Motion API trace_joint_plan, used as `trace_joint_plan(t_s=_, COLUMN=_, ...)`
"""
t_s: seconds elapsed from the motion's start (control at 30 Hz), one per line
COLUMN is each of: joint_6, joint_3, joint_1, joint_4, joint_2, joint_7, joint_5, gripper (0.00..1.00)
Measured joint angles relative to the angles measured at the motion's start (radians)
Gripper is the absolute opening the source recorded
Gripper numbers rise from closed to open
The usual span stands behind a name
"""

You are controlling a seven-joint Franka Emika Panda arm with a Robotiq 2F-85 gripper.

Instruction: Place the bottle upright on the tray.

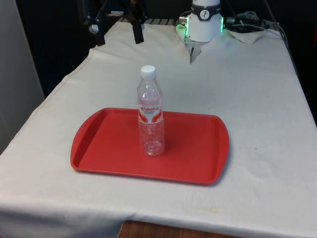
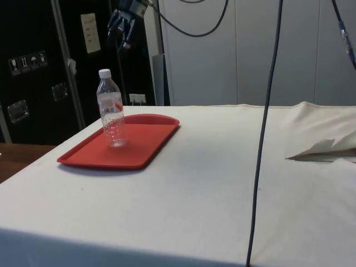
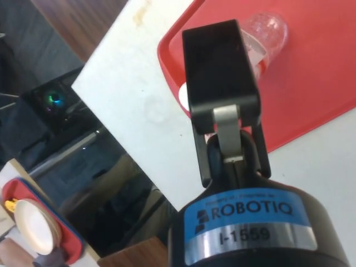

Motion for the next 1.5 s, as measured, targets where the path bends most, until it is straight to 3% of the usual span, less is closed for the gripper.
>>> trace_joint_plan(t_s=1.5, joint_6=-0.052, joint_3=0.000, joint_1=0.000, joint_4=0.035, joint_2=0.005, joint_7=0.007, joint_5=-0.299, gripper=1.00)
